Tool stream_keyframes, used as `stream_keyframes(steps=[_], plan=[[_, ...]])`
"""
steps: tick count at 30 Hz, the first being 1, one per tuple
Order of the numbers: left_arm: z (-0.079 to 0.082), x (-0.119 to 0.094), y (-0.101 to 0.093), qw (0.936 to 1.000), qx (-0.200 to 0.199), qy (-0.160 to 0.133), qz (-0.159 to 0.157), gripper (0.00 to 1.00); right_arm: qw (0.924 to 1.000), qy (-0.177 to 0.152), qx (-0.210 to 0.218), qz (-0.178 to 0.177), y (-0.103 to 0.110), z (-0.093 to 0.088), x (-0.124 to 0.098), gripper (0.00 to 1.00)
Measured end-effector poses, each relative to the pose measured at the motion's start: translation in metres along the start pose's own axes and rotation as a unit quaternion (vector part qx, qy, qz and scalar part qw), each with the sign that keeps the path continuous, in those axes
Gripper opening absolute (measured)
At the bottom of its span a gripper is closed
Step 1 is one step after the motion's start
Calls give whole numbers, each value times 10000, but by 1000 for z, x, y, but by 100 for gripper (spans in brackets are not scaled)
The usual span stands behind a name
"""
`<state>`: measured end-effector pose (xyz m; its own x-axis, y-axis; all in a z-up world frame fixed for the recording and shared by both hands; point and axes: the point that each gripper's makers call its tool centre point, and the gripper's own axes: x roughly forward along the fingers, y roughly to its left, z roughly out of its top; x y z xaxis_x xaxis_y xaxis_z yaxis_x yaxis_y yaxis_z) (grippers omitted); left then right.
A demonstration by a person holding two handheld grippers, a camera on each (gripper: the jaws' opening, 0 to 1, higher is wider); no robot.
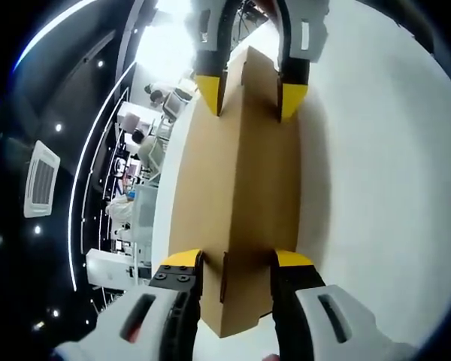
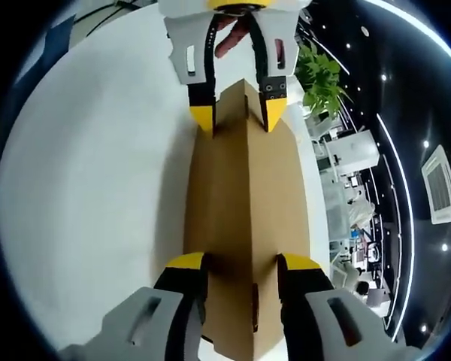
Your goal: Operate the shoe box by opening the lid, removing the specified soft item, and placing it in the target area until the item is outside and the box remains undamaged.
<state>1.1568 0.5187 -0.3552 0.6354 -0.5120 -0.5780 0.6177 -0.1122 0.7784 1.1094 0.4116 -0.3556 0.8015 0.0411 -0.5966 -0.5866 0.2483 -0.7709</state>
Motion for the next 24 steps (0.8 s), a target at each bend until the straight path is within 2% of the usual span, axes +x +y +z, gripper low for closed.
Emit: stream_keyframes(steps=[10,24], plan=[[1,-3,3,10000,32,-31,-23,34,10000,7,42,42,-5,1,-3,35],[4,-10,10,9999,86,-74,113,32,10000,8,-3,-50,-13,6,-12,33]])
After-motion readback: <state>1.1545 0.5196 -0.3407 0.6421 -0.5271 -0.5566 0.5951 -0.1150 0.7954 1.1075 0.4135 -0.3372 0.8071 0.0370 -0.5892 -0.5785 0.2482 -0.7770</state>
